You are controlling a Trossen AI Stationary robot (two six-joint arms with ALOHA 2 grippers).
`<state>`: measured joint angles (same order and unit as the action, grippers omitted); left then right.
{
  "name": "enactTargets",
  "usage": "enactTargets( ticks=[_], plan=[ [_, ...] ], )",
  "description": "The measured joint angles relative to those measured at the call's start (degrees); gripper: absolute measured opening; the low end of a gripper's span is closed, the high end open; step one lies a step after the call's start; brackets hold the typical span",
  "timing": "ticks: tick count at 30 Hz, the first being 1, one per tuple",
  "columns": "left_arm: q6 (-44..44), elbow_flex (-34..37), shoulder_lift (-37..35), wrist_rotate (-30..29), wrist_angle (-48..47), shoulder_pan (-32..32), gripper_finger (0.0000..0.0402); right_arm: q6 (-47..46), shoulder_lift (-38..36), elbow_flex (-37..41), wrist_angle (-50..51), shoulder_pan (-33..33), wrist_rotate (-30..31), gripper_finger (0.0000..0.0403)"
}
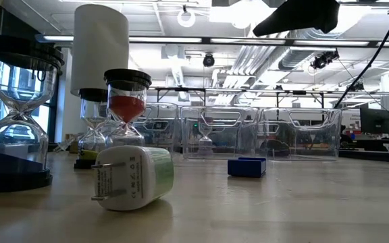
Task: Pick & Place Office items
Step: Put the left red charger adapter into the left transparent bin
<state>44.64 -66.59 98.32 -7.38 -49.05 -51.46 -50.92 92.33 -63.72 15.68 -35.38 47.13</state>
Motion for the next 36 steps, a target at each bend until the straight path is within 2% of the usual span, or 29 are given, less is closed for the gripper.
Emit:
enactTargets(
  ticks=[9,30,36],
  plan=[
    [0.00,-0.15,-0.39,1.94,2.75,0.00,0.0307,0.13,0.00,0.00,0.09,0.11,0.49,0.0314],
    [1.73,-0.15,-0.31,1.68,3.33,-0.02,0.0307,0.14,-0.02,0.00,0.35,0.11,0.48,0.0314],
    [1.70,0.00,-0.28,0.73,6.12,-0.72,0.0307,0.15,-0.04,0.00,0.35,0.11,0.48,0.0314]
  ],
)
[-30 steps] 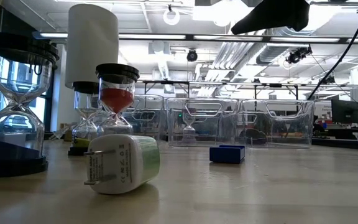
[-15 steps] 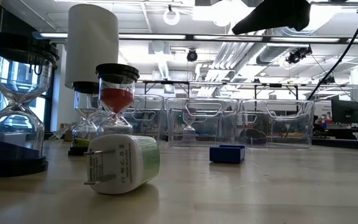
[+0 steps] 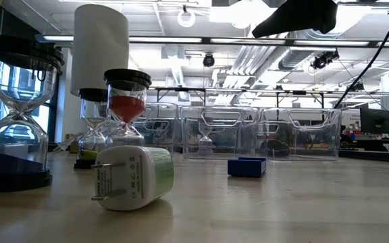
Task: Pick & Place Office items
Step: Put the left red charger adapter into the left transparent bin
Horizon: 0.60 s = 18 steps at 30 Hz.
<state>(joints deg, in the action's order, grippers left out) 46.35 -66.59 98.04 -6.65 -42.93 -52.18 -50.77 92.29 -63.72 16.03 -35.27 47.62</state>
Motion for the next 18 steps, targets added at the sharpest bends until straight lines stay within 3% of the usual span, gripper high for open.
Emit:
enactTargets(
  ticks=[8,18],
  plan=[
    [1.60,0.04,0.55,-2.70,0.22,-0.66,0.0307,-0.02,0.00,0.00,0.00,0.00,-0.03,0.0314],
    [1.87,0.07,4.71,0.54,1.02,-0.38,0.0307,-0.35,-0.02,0.00,-0.45,0.00,-0.22,0.0314]
  ],
)
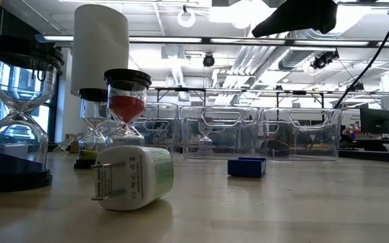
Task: Pick & Place Office items
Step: Put the left red charger adapter into the left transparent bin
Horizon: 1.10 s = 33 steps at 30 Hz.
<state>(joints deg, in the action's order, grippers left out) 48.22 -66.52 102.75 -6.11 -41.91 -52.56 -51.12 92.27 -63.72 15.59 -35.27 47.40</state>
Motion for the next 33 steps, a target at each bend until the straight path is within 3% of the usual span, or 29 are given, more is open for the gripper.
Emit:
enactTargets(
  ticks=[10,18,27,33],
  plan=[
    [-0.10,0.00,1.96,0.10,0.34,0.02,0.0300,0.18,0.00,-0.02,-1.35,-0.12,-1.10,0.0314],
    [0.71,-0.02,1.98,0.77,0.17,0.74,0.0198,0.33,0.00,-0.02,-1.46,-0.48,-1.14,0.0314],
    [0.75,-0.15,1.05,3.82,-0.45,2.91,0.0198,-0.06,0.00,-0.02,-1.97,-0.48,-4.46,0.0314],
    [1.26,-0.37,-3.86,3.90,-1.35,3.10,0.0198,0.31,0.00,-0.02,-2.16,-0.48,-7.50,0.0314]
  ],
)
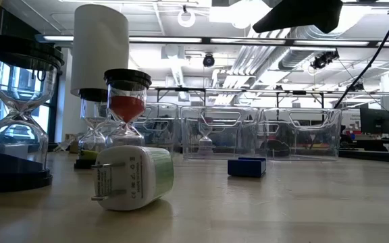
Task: Pick & Place Office items
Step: Put the left red charger adapter into the left transparent bin
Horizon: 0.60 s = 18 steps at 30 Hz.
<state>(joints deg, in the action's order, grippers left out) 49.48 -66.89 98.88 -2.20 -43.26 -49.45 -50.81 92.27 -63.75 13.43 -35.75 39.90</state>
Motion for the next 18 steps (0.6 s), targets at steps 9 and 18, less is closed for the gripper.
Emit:
enactTargets(
  ticks=[9,18],
  plan=[
    [-1.24,-2.19,-10.59,-2.62,-5.28,1.20,0.0198,0.07,0.00,0.00,0.02,0.00,-0.02,0.0314],
    [-7.21,-8.63,-23.83,-18.75,-18.64,8.33,0.0198,4.11,0.00,0.00,0.02,0.22,0.51,0.0314]
  ],
)
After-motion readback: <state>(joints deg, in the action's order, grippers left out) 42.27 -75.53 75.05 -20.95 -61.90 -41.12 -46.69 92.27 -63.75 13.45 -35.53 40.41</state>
